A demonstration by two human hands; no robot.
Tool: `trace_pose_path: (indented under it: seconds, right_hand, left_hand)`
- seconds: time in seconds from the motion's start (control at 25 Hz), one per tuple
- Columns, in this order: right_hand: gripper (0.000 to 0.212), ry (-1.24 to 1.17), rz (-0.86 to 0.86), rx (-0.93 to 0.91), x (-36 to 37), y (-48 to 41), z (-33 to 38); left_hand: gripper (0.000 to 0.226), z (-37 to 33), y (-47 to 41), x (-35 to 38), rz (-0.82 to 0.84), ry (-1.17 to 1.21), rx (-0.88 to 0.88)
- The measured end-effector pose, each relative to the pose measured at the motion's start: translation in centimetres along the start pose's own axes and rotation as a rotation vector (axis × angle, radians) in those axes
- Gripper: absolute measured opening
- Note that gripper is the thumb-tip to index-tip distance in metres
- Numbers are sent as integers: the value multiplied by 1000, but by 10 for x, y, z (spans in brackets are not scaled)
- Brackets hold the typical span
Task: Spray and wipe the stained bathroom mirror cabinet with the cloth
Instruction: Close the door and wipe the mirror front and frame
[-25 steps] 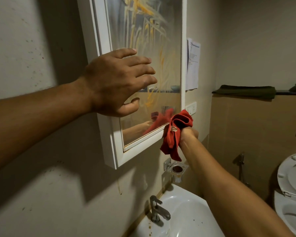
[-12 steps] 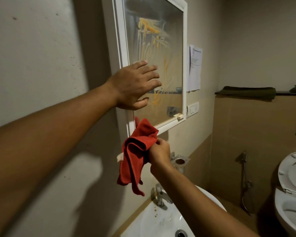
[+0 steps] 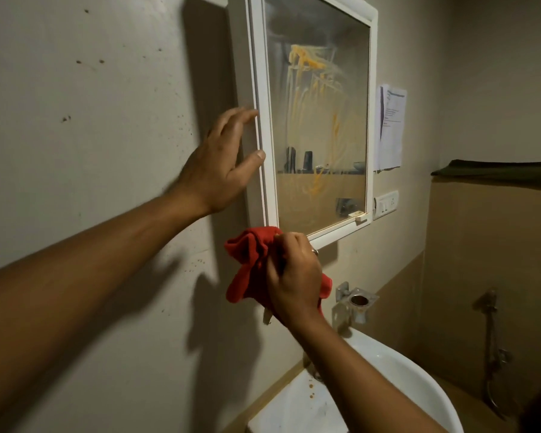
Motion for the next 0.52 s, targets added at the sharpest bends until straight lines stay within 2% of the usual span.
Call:
trace_pose_path:
  seconds: [0.08,0.2,0.4,0.52]
  right_hand:
    - [16,15,13,-41,-1,-26,15]
    - [18,-42,-11,-70,-1,-62,21]
    - [19,-73,173,49,8,20,-14]
    - [21,-82,79,56,7,-26,1]
  left_hand:
    - [69,2,2,3,75,139,-53]
    - [71,3,2,3,82,234,-91]
    - [80,-4,5,2,145,267,-128]
    - [82,-10,8,4,172,225,-129]
Point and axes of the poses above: each hand's wrist, its own y-axis away from the middle knuckle, its own x-axis out of the palm, z = x × y, the point moved 5 cm from there along -y, towards the middle knuckle, and after that the axes turned 3 degrees about z, right-handed, at the moved point
